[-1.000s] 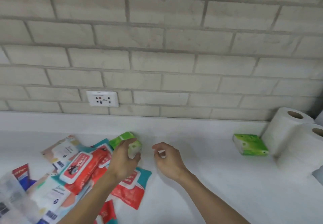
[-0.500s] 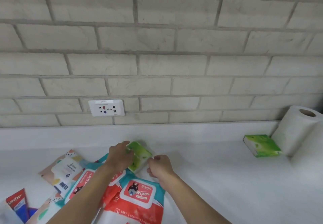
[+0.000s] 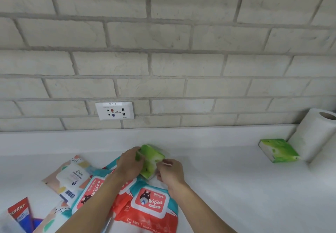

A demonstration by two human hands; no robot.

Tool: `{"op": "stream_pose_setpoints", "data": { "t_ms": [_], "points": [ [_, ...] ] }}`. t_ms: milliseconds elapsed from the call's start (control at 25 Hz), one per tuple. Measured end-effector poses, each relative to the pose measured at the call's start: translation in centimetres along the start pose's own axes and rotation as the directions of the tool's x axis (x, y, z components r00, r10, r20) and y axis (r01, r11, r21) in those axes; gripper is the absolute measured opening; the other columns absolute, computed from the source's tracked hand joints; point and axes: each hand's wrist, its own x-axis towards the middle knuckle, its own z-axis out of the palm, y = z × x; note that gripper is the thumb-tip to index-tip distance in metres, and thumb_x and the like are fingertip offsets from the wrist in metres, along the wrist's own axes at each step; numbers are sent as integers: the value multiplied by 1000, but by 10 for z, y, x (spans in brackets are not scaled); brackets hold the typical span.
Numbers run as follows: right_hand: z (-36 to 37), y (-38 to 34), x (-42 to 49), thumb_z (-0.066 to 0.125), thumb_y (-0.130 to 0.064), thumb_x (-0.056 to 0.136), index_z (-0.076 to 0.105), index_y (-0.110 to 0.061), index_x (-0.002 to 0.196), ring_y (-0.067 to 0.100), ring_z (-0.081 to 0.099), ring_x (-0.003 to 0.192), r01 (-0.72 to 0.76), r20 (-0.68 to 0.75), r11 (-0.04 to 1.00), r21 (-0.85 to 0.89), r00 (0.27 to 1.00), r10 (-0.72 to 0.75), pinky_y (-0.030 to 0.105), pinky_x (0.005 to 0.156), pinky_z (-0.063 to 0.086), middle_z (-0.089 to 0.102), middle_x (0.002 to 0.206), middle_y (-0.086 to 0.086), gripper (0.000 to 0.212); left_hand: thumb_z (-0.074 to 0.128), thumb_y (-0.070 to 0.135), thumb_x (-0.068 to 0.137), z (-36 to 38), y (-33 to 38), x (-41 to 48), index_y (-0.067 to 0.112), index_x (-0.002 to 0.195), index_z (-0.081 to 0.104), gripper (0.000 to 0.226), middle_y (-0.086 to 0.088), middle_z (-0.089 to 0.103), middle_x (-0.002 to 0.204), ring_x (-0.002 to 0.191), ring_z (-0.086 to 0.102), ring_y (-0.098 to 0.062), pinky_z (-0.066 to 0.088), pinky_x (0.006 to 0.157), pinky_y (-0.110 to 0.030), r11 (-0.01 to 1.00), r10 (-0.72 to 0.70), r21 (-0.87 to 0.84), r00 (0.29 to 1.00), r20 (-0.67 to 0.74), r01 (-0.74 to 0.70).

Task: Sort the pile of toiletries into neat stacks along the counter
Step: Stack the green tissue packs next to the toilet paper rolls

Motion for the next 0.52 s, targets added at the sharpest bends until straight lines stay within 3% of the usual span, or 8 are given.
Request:
{"op": "stream_pose_setpoints", "data": {
  "t_ms": [120, 280, 520],
  "points": [
    [-5, -1, -4, 70, -30, 82, 59, -23, 102, 20, 69, 85, 61, -60, 995, 82, 997, -56, 38, 77, 61, 69, 94, -2, 24, 47, 21, 98, -4, 5, -6, 18, 135, 49, 37, -3, 57, 132, 117, 56, -22, 46, 97, -31, 983, 44, -178, 998, -53, -53],
    [-19, -4, -12, 72, -22, 85, 53, -22, 103, 23, 70, 84, 102, -94, 966, 238, 992, -81, 27, 58, 59, 66, 99, 1, 26, 49, 23, 98, -8, 15, -10, 18, 129, 54, 32, -1, 60, 125, 103, 56, -15, 45, 86, -23, 944, 54, -319, 993, -107, -86],
    [-45, -8, -21, 74, -18, 83, 55, -26, 99, 25, 72, 82, 164, -90, 935, 314, 986, -143, 43, 71, 62, 70, 101, 9, 26, 53, 26, 96, -9, 31, -29, 18, 121, 58, 27, 4, 60, 108, 92, 57, -12, 41, 67, -12, 910, 21, -406, 989, -147, -80]
  ]
}}
